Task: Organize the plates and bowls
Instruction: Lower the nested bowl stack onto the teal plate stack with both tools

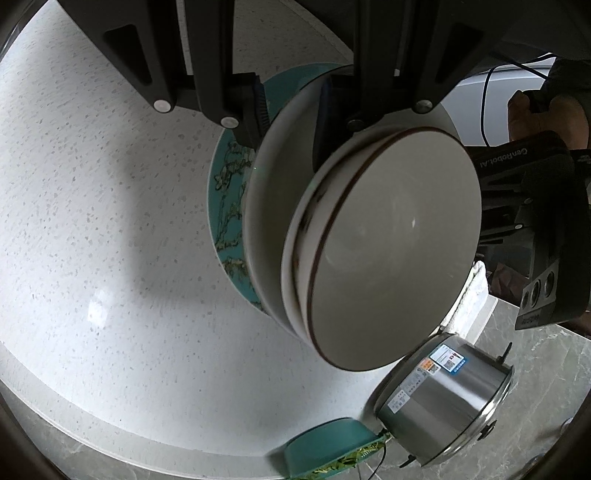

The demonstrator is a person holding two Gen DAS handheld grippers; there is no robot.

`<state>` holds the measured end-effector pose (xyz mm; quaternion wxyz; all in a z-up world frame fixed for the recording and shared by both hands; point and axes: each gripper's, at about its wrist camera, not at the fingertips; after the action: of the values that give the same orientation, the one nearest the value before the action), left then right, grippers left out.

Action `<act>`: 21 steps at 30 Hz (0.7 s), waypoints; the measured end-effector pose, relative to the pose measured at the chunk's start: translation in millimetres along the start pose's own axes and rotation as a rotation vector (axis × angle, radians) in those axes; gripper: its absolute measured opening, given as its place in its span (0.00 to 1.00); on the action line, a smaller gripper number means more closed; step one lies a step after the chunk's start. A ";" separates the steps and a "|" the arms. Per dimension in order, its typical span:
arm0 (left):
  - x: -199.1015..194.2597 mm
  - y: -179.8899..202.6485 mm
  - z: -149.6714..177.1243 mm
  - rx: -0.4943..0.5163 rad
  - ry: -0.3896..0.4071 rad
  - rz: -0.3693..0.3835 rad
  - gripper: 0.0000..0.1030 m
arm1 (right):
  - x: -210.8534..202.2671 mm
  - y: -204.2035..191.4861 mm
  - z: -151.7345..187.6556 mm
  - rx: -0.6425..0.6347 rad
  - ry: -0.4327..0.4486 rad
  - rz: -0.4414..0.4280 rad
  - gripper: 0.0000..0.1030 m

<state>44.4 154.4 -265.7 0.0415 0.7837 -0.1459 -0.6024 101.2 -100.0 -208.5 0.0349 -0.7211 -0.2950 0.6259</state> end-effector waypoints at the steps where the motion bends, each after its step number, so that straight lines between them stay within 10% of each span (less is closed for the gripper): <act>1: 1.6 0.1 1.4 -0.001 0.000 -0.001 0.16 | 1.2 0.2 0.1 0.001 -0.001 0.000 0.23; 21: 27.4 -3.5 3.3 -0.006 -0.013 -0.003 0.16 | 16.3 0.3 4.5 0.020 -0.001 0.008 0.23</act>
<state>48.2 150.5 -293.1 0.0421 0.7799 -0.1434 -0.6078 97.8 -94.0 -223.9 0.0395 -0.7216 -0.2860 0.6292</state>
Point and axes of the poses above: each gripper's, at about its wrist camera, not at the fingertips, and x roughly the way its jaws point, y to its right, z to its underside, and after that the axes turned 5 degrees about -z, right-handed
